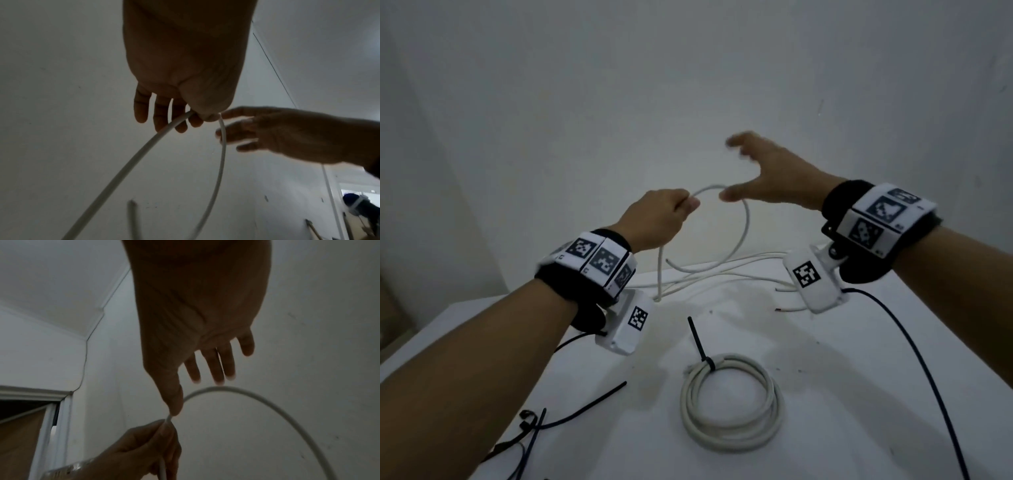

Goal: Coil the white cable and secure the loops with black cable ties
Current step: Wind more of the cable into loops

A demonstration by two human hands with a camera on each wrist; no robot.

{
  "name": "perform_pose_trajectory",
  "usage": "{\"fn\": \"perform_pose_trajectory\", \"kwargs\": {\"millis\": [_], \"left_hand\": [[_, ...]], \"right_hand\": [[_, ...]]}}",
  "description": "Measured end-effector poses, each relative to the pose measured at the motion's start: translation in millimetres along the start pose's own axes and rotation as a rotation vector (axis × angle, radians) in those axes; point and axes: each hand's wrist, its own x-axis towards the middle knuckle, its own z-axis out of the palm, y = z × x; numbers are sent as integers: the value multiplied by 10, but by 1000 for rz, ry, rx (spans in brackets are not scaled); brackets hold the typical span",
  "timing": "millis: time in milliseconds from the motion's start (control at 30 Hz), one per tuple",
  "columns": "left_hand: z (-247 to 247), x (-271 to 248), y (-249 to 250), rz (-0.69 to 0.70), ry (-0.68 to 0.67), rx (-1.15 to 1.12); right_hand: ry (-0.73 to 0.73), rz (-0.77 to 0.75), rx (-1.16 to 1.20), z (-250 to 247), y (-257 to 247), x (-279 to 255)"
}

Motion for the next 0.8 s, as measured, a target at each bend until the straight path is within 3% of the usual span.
{"fn": "perform_pose_trajectory", "kwargs": {"millis": [67, 167, 233, 400, 500, 600, 667, 733, 800], "left_hand": [[-19, 34, 61, 18, 74, -78], [-38, 59, 117, 45, 143, -150], [-22, 44, 119, 39, 166, -192], [412, -181, -286, -185, 37, -170], [637, -264, -563, -351, -16, -88], [566, -203, -698, -522, 22, -317], [433, -115, -710, -540, 149, -496], [276, -15, -663, -502, 233, -703], [132, 59, -573, -469, 148, -711]], "right_hand": [[-111, 64, 58, 54, 30, 18], [-108, 86, -4, 155, 109, 30], [-134, 142, 220, 229, 180, 29], [217, 170, 901, 35, 146, 186], [396, 181, 1109, -198, 78, 309], [607, 178, 1248, -374, 117, 345], [639, 229, 1347, -422, 207, 328], [568, 316, 1318, -356, 315, 294], [478, 375, 1229, -201, 400, 249]]}}
